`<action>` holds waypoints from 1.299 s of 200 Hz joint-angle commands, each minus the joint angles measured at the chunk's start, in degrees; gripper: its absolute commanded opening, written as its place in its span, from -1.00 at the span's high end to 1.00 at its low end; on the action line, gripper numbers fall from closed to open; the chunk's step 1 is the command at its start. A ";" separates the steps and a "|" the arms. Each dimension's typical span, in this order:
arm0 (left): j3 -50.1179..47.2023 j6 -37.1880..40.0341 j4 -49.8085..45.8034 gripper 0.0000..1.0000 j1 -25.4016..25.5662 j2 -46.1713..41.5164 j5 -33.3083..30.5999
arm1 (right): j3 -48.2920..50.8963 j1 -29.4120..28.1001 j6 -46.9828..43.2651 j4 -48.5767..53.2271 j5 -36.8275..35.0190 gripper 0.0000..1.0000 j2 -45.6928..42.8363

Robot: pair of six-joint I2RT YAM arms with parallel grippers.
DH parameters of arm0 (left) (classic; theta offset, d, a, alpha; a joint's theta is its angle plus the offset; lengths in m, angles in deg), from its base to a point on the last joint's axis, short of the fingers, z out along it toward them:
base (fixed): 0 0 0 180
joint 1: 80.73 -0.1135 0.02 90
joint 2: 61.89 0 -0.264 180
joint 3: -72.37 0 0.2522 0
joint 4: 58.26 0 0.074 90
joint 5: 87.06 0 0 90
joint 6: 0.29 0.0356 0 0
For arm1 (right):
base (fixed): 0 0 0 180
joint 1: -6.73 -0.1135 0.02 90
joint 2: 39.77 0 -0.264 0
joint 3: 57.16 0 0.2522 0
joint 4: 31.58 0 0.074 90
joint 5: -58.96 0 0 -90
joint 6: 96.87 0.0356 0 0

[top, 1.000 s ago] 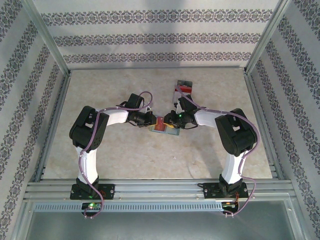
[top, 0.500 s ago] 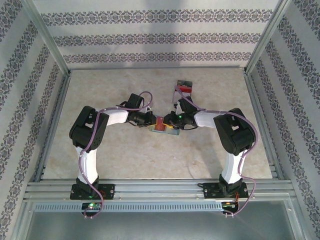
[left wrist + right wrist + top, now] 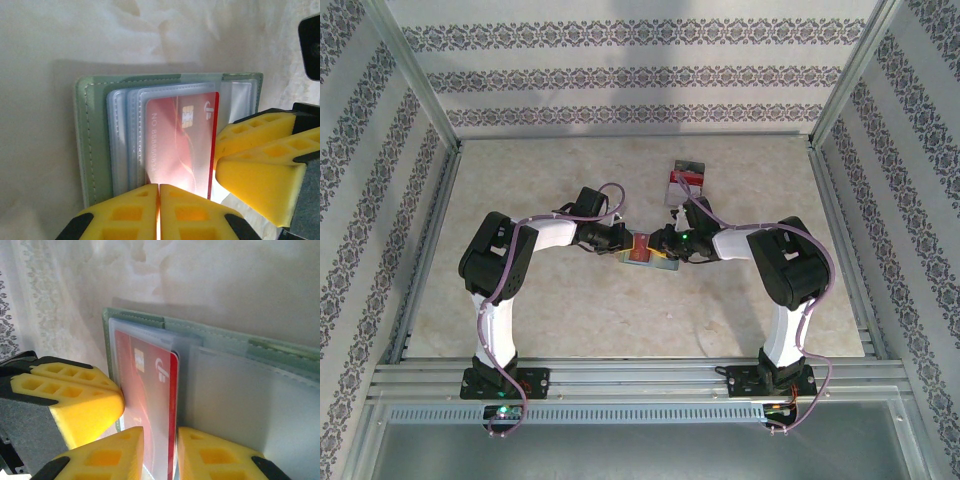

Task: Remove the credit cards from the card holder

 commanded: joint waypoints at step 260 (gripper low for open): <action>1.14 1.46 -7.81 0.79 -0.15 1.58 -5.39 | 7.30 3.72 0.57 -7.82 1.56 0.92 -1.30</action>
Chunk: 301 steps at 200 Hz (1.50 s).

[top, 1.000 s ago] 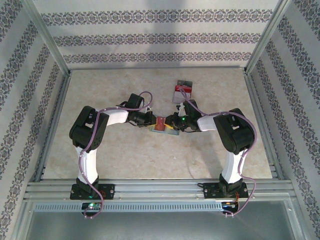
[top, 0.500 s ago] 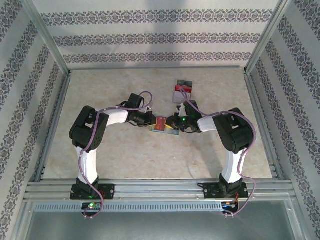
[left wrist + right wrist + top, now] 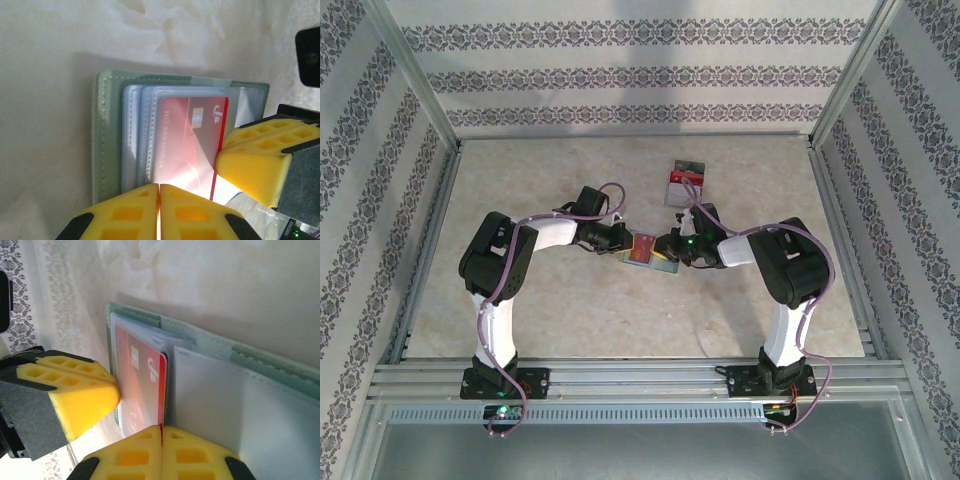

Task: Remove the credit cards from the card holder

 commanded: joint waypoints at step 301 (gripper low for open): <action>-2.36 22.15 4.80 -0.41 -5.04 -23.09 4.38 | -1.66 7.57 -33.71 22.96 1.86 1.00 -22.77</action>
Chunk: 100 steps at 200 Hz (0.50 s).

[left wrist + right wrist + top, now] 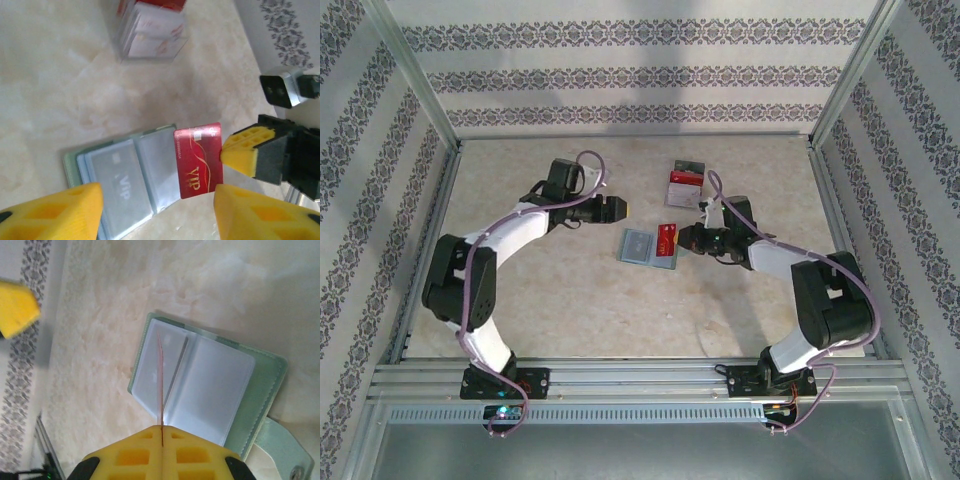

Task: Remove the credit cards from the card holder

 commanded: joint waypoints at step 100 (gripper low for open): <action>-8.49 37.16 17.60 -0.74 0.19 -14.10 19.38 | -16.34 -2.96 -53.73 28.13 -5.58 1.00 -11.66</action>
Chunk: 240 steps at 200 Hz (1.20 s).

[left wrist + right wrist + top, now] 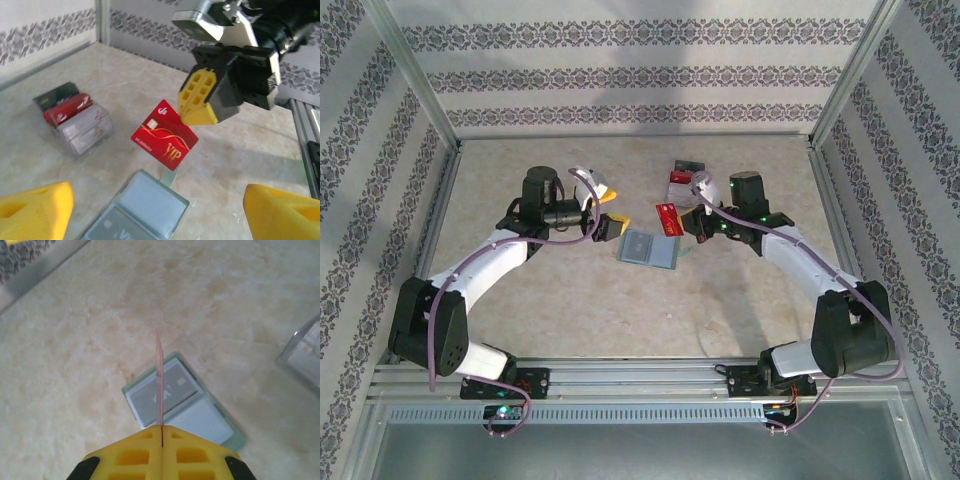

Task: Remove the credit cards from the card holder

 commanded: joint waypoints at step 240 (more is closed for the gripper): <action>10.43 24.06 -14.32 1.00 5.67 7.54 11.04 | -11.69 -12.48 -28.08 15.17 -7.51 0.35 -3.07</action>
